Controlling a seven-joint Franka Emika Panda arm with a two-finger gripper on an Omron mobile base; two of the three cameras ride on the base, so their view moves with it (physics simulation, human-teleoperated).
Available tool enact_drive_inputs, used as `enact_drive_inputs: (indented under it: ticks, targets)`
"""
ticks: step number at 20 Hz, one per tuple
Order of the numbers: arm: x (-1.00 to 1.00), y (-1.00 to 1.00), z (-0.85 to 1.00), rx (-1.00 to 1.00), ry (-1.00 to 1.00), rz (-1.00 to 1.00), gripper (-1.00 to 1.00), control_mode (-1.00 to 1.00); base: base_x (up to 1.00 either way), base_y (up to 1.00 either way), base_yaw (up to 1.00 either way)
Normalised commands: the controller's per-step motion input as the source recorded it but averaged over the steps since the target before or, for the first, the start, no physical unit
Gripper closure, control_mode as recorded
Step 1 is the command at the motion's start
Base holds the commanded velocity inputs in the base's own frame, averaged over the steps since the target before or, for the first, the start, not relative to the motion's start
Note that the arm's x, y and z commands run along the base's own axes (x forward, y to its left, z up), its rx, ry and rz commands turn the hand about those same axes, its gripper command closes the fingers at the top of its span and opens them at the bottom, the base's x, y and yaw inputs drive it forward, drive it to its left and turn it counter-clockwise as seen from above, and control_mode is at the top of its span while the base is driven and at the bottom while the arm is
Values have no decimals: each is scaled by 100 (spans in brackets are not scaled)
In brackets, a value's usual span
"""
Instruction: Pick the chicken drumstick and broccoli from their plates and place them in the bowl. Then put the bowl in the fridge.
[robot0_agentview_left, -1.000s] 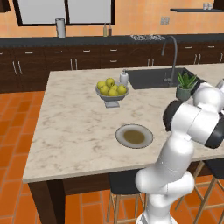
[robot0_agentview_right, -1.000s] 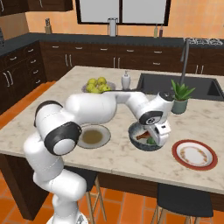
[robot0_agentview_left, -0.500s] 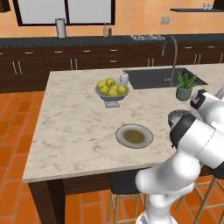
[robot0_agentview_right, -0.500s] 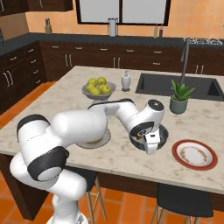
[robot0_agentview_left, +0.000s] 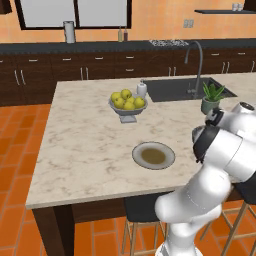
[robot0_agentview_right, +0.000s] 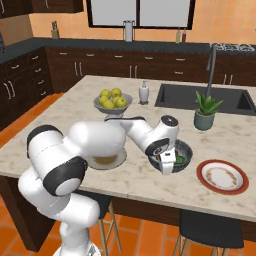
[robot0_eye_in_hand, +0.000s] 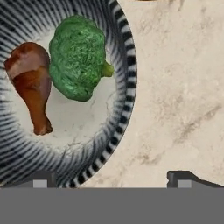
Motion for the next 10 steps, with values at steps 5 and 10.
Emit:
enact_drive_inputs:
  ticks: [5, 10]
  targets:
    - [26, -17, -24, 7, 4, 0, -100, -100, 0, 0, 0]
    - [21, -26, -19, 9, 1, 0, -100, -100, 0, 0, 0]
